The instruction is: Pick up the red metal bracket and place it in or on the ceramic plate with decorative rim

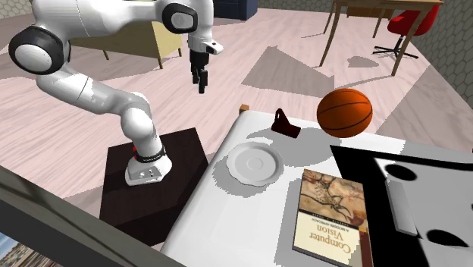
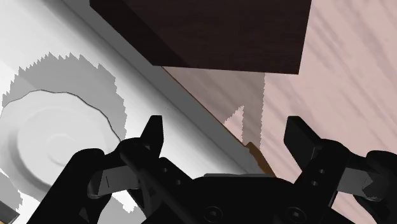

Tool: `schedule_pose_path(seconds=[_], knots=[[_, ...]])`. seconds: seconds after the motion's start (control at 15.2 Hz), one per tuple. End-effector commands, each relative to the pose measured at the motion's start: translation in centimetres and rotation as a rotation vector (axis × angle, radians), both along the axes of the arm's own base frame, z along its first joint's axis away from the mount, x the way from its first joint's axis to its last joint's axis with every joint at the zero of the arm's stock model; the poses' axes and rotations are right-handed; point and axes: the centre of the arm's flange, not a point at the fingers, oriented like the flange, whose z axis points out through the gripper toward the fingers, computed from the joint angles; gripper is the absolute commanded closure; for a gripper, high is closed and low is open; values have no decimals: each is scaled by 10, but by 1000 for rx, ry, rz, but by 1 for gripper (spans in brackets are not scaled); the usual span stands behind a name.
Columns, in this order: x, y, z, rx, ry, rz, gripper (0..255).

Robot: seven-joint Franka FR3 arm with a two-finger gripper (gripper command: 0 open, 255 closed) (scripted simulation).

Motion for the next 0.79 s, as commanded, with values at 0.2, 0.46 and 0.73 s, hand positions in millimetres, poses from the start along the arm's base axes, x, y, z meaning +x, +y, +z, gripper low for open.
schedule_pose_path(seconds=[0.2, 0.46, 0.73], knots=[[34, 5, -16, -6, -11, -79, 0], [80, 8, -37, -14, -25, -183, 0], [126, 5, -57, -22, -40, -288, 0]])
